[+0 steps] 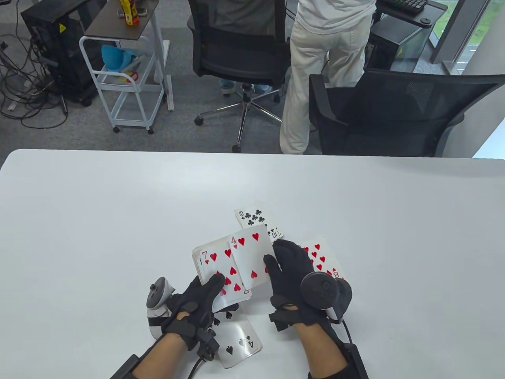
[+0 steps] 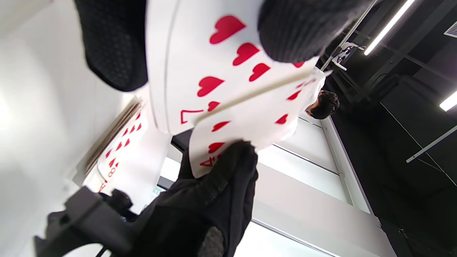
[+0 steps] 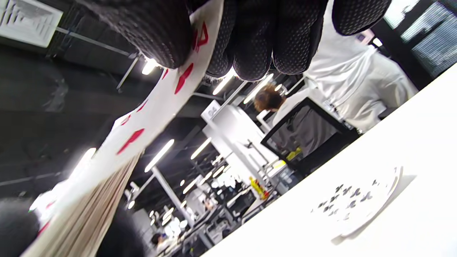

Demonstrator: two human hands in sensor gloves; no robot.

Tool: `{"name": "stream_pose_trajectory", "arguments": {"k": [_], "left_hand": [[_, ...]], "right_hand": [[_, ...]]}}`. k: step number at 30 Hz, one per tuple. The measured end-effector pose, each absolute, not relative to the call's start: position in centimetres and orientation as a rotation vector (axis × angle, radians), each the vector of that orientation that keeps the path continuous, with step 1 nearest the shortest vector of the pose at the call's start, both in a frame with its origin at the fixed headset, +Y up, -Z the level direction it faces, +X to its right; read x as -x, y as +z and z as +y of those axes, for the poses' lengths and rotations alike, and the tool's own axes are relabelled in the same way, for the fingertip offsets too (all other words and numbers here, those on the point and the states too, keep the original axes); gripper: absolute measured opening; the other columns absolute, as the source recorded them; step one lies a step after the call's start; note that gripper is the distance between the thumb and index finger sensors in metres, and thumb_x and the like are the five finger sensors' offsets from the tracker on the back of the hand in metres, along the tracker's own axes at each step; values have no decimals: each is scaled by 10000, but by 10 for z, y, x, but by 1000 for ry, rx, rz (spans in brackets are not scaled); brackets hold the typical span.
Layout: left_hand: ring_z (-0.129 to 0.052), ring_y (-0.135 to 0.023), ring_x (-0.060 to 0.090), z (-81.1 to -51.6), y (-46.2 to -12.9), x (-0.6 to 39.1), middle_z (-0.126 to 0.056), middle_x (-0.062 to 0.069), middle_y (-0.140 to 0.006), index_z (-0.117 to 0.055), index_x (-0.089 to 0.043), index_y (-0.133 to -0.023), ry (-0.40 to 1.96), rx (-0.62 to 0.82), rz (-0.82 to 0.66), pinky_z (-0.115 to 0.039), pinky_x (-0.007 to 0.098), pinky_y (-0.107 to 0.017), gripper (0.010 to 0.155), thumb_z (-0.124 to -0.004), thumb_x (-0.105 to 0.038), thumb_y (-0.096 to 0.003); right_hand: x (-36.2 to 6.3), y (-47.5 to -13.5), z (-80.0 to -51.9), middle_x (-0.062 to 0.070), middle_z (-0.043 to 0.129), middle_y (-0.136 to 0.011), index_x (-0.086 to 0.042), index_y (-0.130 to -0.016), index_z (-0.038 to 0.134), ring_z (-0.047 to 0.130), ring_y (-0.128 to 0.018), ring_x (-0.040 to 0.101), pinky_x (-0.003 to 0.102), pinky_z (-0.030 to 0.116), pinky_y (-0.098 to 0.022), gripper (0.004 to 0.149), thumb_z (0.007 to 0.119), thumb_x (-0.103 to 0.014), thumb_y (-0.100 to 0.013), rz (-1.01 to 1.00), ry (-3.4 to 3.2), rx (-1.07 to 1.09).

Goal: Playing card suit sorting

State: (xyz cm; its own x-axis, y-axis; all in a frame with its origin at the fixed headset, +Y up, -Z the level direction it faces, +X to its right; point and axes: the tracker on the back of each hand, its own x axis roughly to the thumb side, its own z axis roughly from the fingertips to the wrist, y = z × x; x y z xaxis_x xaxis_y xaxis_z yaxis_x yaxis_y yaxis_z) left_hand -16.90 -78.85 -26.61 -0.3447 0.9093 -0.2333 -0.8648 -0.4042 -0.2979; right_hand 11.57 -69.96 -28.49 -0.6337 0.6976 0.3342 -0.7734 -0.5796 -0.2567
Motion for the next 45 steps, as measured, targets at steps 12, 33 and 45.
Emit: {"name": "stream_pose_trajectory", "arguments": {"k": [12, 33, 45], "left_hand": [[-924, -863, 308, -790, -267, 166, -783, 11, -1026, -588, -262, -1061, 1929, 446, -148, -932, 406, -525, 589, -818, -492, -570], [-920, -864, 310, -792, -267, 165, -779, 16, -1029, -586, -259, -1063, 1904, 460, -150, -930, 408, -526, 590, -812, -496, -572], [-920, -864, 313, -791, -268, 171, -780, 15, -1028, -583, -258, -1065, 1911, 430, -148, -928, 411, -526, 587, -802, -497, -576]], "right_hand": [[-216, -292, -695, 232, 677, -1027, -114, -878, 820, 608, -959, 522, 732, 442, -664, 374, 785, -330, -574, -562, 2220, 221], [-199, -320, -738, 280, 391, -1129, -66, -943, 665, 256, -1031, 556, 780, 225, -640, 539, 891, -362, -554, -59, 2748, 444], [-143, -295, -706, 270, 494, -1108, -77, -919, 731, 342, -1025, 558, 766, 291, -651, 524, 763, -475, -580, -310, 2555, -44]]}}
